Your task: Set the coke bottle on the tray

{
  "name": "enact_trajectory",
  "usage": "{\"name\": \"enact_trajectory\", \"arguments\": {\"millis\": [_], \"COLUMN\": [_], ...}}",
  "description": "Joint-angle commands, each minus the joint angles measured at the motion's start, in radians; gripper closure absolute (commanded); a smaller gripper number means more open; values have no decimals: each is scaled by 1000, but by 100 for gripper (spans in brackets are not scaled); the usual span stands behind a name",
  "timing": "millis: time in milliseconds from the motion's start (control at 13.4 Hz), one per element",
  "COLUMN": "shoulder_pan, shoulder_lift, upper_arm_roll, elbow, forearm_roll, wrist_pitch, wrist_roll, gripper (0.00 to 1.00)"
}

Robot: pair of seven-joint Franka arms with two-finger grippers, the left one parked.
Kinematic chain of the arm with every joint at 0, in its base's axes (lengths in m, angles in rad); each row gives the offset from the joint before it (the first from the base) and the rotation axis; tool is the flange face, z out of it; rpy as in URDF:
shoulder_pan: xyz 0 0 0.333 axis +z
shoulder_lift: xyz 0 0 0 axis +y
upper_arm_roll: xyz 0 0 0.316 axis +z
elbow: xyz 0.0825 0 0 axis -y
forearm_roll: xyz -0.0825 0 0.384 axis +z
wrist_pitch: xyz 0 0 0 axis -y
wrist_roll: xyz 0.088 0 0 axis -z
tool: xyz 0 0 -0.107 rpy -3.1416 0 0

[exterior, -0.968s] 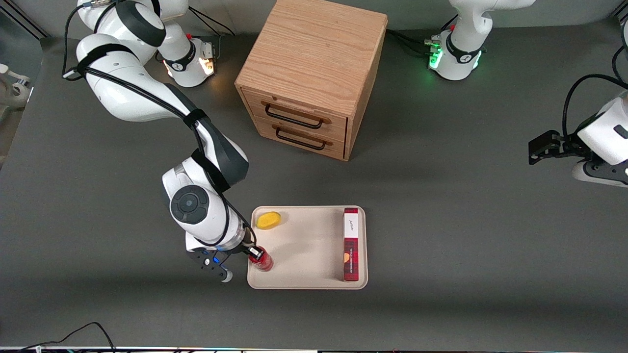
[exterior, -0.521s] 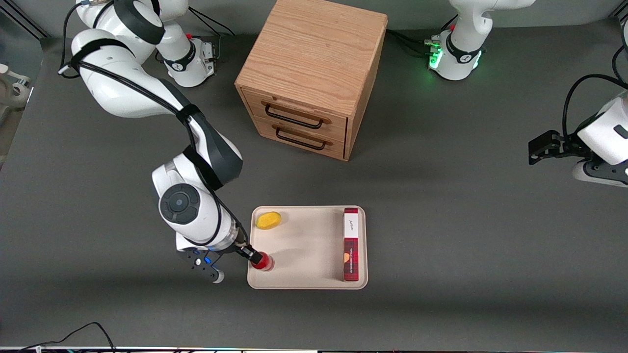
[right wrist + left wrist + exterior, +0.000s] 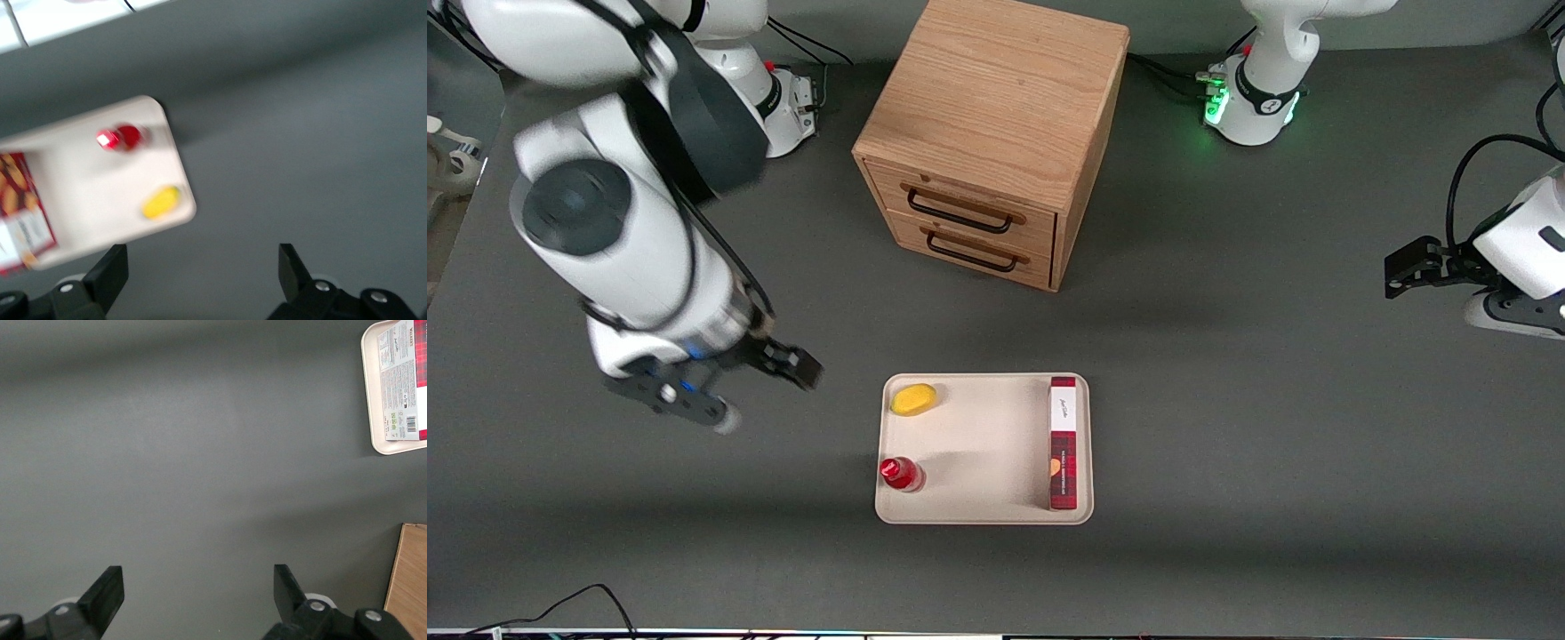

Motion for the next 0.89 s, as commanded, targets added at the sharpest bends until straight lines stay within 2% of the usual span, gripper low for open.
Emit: {"name": "enact_trajectory", "arguments": {"millis": [0,74,223,298,372,521,670,819], "shoulder_pan": [-95,-103,-99,-93,-91,-91,-88,-86], "shoulder_lift": [-172,-236,-376,-452,-531,-657,-749,-764], "upper_arm_roll": [-37,-86,-285,-382,-445,-484,-548,-550], "elbow": [-60,-95,-201,-288,-403,-654,-842,-888], "forearm_roll": [121,160,305,368,399,417,494,496], "wrist_pitch": [-136,-156,-148,-116,-55,106,257,296], "wrist_roll": [-220,-295,-452,-526,-590,-629,-647,-655], "gripper": [0,0,0,0,0,0,0,0]}}
